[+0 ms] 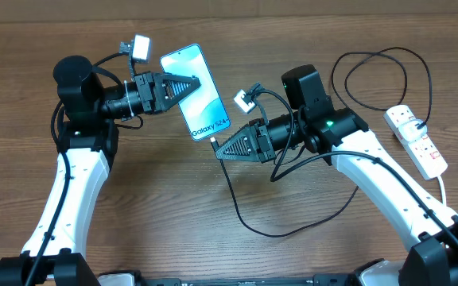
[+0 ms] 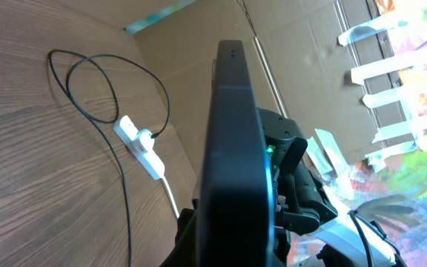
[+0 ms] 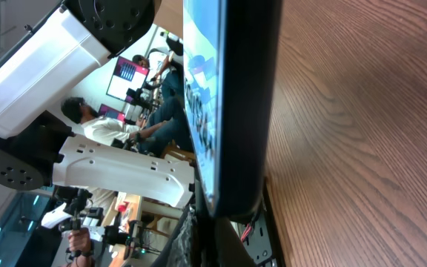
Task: Plug charger to phone and switch on socket
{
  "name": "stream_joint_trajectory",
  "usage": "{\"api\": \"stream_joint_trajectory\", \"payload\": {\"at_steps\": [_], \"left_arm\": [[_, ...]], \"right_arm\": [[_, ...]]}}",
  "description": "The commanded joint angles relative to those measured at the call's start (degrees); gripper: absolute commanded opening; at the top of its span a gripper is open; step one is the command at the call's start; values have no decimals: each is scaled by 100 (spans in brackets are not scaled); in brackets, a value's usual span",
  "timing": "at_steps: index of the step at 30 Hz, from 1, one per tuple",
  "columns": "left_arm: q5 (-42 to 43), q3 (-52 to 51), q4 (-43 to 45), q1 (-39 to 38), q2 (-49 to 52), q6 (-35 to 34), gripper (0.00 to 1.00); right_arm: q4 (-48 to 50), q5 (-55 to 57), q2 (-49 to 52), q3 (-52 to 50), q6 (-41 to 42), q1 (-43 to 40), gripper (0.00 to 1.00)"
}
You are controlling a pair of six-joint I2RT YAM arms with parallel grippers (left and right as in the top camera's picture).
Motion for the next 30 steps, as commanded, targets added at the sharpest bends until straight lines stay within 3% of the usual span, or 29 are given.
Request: {"api": "stream_joint_trajectory", "payload": {"at_steps": [1, 30], "left_arm": [[181, 63, 68, -50, -94, 116, 4], [413, 63, 70, -37, -94, 262, 4]], "right_arm": [[63, -13, -15, 31, 2, 15, 4], [313, 168, -15, 31, 151, 4, 4]]}}
